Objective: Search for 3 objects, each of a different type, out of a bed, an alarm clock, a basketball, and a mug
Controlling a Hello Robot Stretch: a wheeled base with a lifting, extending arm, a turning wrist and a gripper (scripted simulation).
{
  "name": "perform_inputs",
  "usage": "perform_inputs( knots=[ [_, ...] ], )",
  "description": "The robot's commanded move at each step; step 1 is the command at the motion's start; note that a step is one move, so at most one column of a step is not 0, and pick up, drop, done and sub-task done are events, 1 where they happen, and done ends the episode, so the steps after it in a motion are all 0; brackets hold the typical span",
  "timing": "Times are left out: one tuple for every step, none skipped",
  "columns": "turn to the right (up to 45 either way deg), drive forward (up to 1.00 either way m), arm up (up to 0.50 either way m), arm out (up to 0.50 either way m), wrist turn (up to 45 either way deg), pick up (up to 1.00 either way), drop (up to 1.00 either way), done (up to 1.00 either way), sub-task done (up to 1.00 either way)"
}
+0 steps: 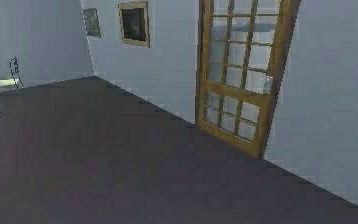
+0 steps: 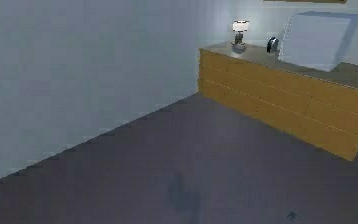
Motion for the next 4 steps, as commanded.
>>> perform_inputs(
  knots=[
    [-33.0, 0.0, 0.0, 0.0, 0.0, 0.0, 0.0, 0.0, 0.0],
    [0.0, 0.35, 0.0, 0.0, 0.0, 0.0, 0.0, 0.0, 0.0],
    [-45.0, 0.0, 0.0, 0.0, 0.0, 0.0, 0.0, 0.0, 0.0],
    [-12.0, 0.0, 0.0, 0.0, 0.0, 0.0, 0.0, 0.0, 0.0]
  ],
)
